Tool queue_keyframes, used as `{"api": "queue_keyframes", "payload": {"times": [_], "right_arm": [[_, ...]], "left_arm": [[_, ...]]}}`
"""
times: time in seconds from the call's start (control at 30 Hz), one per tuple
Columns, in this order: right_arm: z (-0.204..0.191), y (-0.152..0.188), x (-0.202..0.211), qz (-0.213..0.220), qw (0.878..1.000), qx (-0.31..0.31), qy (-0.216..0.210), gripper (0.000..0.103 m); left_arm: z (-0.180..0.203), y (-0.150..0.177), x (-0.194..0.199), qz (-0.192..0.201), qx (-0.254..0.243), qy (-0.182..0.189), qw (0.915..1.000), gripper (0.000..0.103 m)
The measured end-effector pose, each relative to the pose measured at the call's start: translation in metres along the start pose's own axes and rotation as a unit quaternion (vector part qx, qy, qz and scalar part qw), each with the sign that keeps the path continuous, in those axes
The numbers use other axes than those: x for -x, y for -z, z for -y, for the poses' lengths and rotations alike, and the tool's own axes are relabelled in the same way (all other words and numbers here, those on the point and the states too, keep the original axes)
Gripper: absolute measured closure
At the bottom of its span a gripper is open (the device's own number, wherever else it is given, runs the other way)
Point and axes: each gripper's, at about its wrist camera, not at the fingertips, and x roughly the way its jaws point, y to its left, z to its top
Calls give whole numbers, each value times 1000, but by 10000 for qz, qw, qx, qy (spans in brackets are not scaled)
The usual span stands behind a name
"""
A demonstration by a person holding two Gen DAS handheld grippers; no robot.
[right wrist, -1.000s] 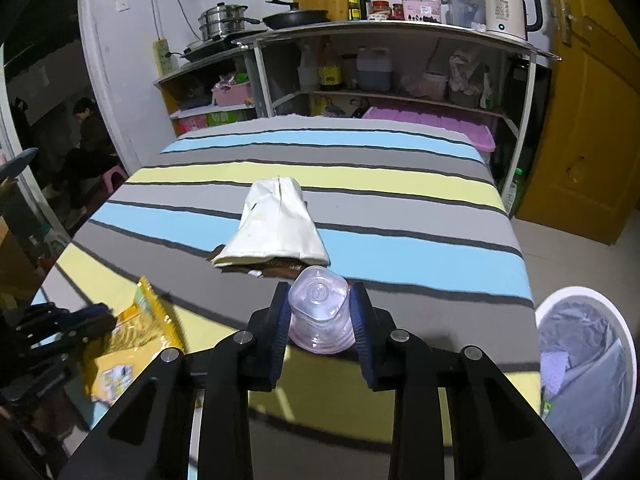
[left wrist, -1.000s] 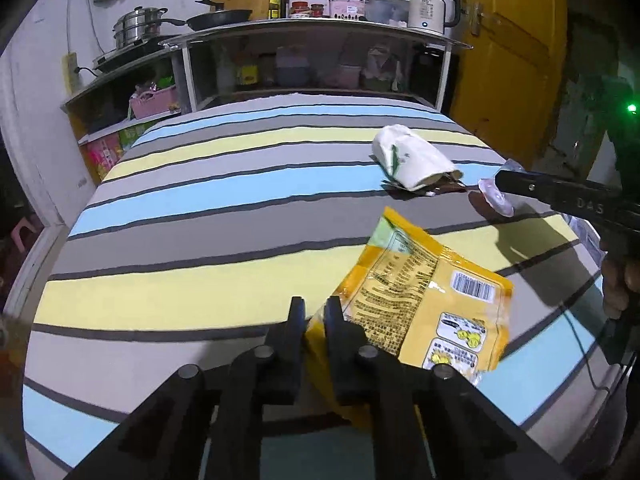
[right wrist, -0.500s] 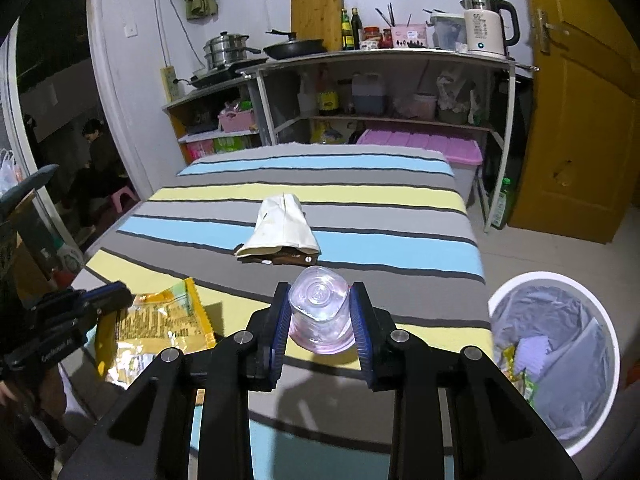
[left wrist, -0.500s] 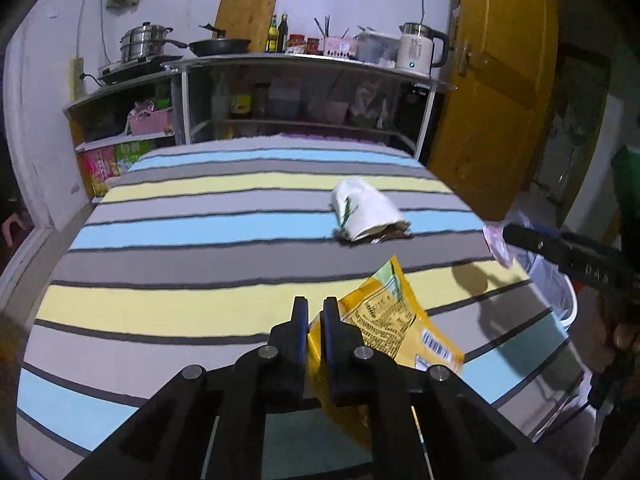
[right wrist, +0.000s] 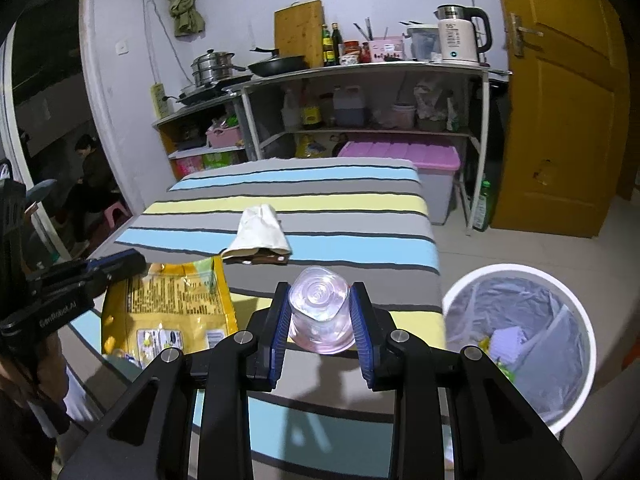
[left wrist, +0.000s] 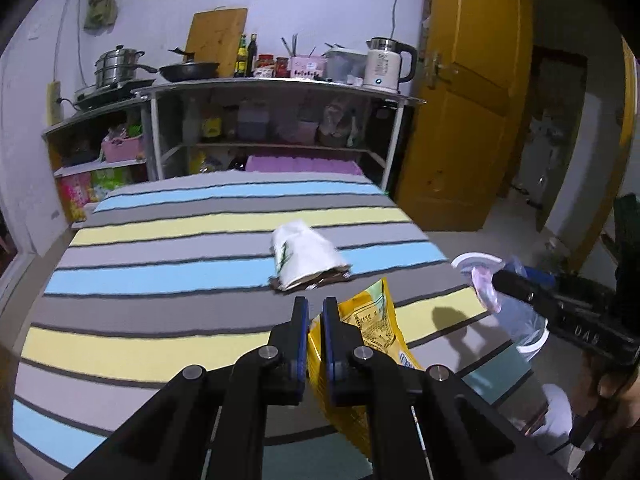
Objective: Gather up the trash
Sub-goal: 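Carry the yellow bag and clear cup over the bin and release both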
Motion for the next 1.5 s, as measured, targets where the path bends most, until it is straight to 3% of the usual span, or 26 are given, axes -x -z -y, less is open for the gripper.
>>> {"api": "queue_keyframes", "payload": {"times": [0.37, 0.93, 1.5], "right_arm": [[36, 6, 19, 99, 9992, -253, 290, 72], [110, 19, 48, 191, 9926, -796, 901, 72], [148, 35, 37, -54, 9877, -1080, 1126, 71]], "left_arm": [[40, -23, -18, 43, -42, 439, 9990, 96], [134, -43, -65, -106, -481, 1083, 9929, 96], [185, -42, -112, -398, -657, 1289, 9887, 96]]}}
